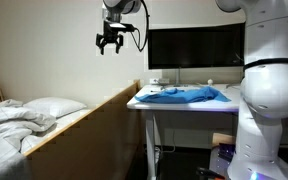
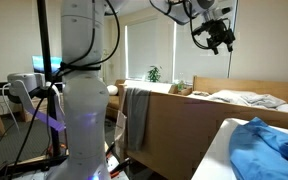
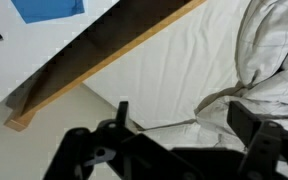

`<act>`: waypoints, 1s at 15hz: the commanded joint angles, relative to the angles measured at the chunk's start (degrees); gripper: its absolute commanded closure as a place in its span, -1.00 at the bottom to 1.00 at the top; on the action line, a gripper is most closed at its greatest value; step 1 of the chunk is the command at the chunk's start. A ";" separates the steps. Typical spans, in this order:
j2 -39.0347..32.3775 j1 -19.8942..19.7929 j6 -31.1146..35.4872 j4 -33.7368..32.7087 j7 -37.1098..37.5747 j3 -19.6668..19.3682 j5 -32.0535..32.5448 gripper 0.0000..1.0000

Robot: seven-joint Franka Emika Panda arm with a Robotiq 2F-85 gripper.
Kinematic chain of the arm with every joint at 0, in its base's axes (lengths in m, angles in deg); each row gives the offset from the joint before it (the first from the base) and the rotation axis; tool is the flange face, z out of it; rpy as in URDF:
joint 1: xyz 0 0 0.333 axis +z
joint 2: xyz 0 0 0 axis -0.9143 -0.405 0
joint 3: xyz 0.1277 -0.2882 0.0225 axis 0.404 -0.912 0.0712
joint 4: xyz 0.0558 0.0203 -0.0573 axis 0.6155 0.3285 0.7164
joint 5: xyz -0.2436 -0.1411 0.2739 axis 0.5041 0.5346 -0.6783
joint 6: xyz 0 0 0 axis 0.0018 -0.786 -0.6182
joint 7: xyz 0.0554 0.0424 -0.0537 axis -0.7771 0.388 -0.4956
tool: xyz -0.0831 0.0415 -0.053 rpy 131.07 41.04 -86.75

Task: Hang the blue shirt on the wooden object

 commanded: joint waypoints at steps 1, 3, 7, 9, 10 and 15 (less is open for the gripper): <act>-0.84 0.01 -2.16 -2.41 10.37 -1.76 4.00 -1.00; -0.29 -0.10 -3.17 -2.10 15.76 -2.88 5.50 -1.00; 1.18 -1.03 -5.79 -1.19 23.16 -4.93 7.91 -1.00; 2.27 -1.94 -6.69 -0.50 25.67 -5.93 7.89 -1.00; 2.88 -2.44 -6.73 -0.24 26.75 -6.42 7.80 -1.00; 5.33 -5.17 -7.44 1.02 30.05 -8.03 6.53 -1.00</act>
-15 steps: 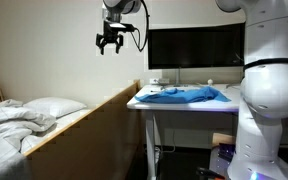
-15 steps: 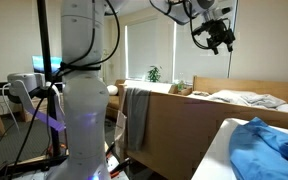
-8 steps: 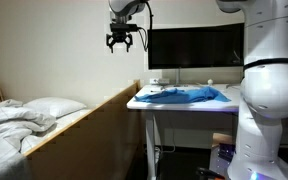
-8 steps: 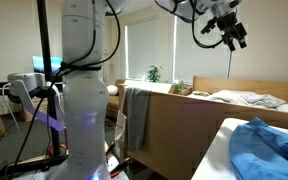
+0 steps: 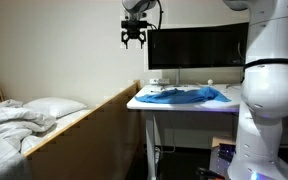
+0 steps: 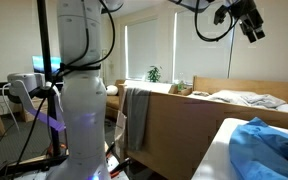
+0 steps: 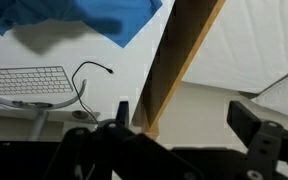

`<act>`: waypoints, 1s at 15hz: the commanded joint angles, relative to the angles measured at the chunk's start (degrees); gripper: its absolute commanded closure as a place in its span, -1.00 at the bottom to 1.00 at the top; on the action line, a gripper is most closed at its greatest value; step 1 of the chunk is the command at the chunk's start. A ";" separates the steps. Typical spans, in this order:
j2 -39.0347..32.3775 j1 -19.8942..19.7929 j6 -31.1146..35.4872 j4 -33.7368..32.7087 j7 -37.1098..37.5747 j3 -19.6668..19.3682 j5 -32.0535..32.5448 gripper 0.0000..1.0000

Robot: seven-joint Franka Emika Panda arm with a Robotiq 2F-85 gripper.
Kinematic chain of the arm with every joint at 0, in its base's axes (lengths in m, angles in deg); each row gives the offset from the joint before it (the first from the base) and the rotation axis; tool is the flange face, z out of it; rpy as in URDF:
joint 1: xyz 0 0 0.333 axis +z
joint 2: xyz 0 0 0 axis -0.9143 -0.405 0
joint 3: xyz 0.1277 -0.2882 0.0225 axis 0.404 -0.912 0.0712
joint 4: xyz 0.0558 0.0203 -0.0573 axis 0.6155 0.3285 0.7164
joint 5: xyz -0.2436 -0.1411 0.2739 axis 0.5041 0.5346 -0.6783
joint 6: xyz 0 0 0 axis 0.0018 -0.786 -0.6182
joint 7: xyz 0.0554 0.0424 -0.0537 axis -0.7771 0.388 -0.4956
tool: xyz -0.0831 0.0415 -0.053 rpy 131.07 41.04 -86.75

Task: Hang the blue shirt on the wooden object

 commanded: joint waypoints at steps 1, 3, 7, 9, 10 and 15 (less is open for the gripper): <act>3.18 -1.95 0.09 3.22 3.81 -0.18 -0.05 -1.00; 4.16 -2.80 2.11 4.73 4.33 -0.52 -0.10 -1.00; 5.18 -4.34 7.86 8.44 4.62 -1.39 -1.47 -1.00; 5.63 -4.83 8.84 9.62 5.19 -1.62 -4.34 -1.00; 5.99 -4.90 9.59 9.81 4.43 -1.64 -5.63 -1.00; 4.03 -5.13 7.59 6.98 3.61 -1.40 -4.78 -1.00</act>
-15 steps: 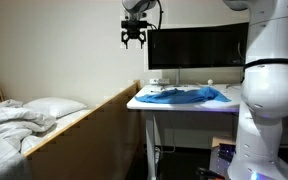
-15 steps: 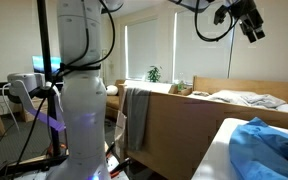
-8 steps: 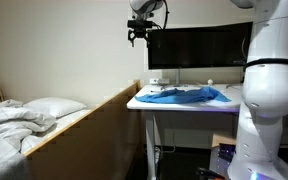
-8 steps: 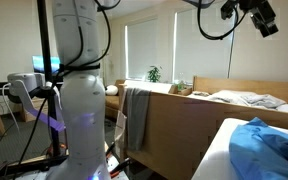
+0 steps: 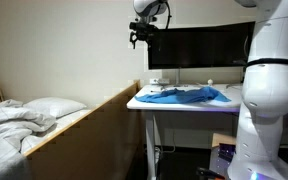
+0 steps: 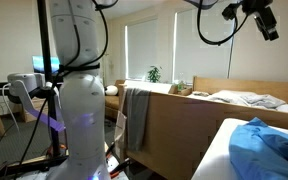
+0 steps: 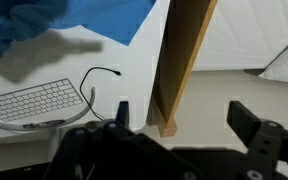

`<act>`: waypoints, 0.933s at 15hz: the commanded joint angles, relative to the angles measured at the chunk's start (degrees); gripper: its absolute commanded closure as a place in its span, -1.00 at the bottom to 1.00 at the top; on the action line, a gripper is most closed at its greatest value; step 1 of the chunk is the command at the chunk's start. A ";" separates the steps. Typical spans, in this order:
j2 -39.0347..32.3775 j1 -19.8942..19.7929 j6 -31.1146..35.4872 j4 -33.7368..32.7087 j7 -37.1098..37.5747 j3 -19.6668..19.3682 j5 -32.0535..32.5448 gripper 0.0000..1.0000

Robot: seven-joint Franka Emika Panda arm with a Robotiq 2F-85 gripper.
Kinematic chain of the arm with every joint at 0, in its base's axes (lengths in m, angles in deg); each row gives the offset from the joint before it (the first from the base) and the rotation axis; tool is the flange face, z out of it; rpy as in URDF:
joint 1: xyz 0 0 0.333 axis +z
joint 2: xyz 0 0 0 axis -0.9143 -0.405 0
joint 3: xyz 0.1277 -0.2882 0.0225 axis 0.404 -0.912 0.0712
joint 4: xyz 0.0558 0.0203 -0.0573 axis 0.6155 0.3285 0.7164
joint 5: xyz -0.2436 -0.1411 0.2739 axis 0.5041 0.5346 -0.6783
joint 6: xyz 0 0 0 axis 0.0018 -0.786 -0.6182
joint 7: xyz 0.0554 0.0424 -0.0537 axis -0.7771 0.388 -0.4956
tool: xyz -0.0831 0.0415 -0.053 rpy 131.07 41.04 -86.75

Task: Hang the blue shirt on the wooden object

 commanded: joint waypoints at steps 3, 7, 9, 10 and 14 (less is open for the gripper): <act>-1.04 -0.13 -1.38 -2.31 -0.77 1.57 1.47 -1.00; -2.12 -0.31 -1.15 -0.95 -1.20 1.67 -1.88 -1.00; -2.51 -0.52 -1.96 0.43 -1.24 1.31 -3.73 -1.00; -2.75 -0.79 -2.09 1.53 -2.45 0.88 -6.30 -1.00; -3.35 -1.61 -4.24 6.10 -3.28 -0.63 -13.03 -1.00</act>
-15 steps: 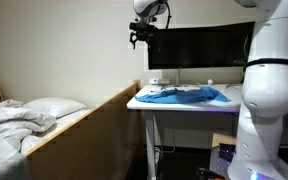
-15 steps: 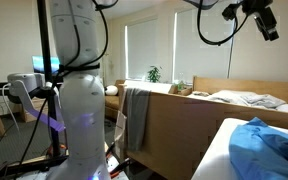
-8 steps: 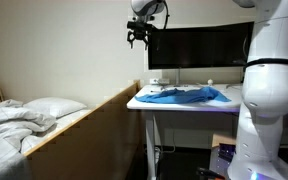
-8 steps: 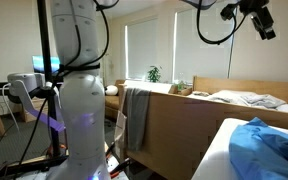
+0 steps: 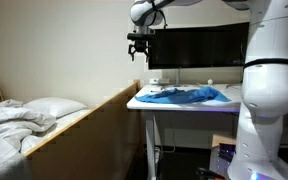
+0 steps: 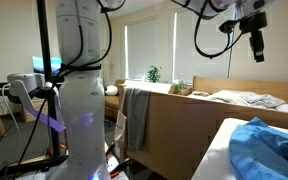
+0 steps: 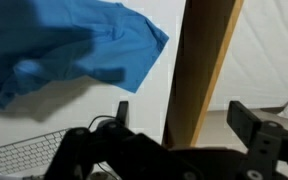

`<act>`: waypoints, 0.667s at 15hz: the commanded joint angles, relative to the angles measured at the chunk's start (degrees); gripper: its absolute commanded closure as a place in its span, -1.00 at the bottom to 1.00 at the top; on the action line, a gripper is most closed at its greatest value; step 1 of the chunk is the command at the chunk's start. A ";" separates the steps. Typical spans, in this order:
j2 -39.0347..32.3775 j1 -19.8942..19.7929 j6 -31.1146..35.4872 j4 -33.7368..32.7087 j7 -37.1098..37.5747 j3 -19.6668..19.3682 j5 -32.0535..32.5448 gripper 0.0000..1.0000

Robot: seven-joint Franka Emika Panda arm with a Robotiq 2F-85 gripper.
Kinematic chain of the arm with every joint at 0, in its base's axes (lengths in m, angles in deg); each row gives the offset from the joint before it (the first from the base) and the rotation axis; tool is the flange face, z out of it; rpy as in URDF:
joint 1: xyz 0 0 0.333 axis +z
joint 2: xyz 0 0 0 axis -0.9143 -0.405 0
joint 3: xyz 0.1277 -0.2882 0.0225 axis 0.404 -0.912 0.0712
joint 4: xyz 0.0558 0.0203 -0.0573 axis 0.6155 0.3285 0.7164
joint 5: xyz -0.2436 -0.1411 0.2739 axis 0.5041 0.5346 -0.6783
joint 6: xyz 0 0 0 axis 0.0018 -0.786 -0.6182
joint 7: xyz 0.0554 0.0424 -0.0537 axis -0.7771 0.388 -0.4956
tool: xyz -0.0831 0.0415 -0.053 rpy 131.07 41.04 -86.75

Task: Hang the blue shirt on the wooden object

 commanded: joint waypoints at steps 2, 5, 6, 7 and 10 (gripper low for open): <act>0.75 -1.84 -1.59 6.93 -2.42 -1.14 -7.84 -1.00; 0.68 -2.55 -1.99 10.61 -2.11 -2.01 -10.26 -1.00; 0.41 -2.76 -1.62 11.64 -2.01 -2.35 -10.23 -1.00; 0.08 -3.02 -1.63 12.25 -1.78 -2.60 -10.21 -1.00; -0.95 -3.67 -1.71 13.47 -2.02 -3.35 -10.36 -1.00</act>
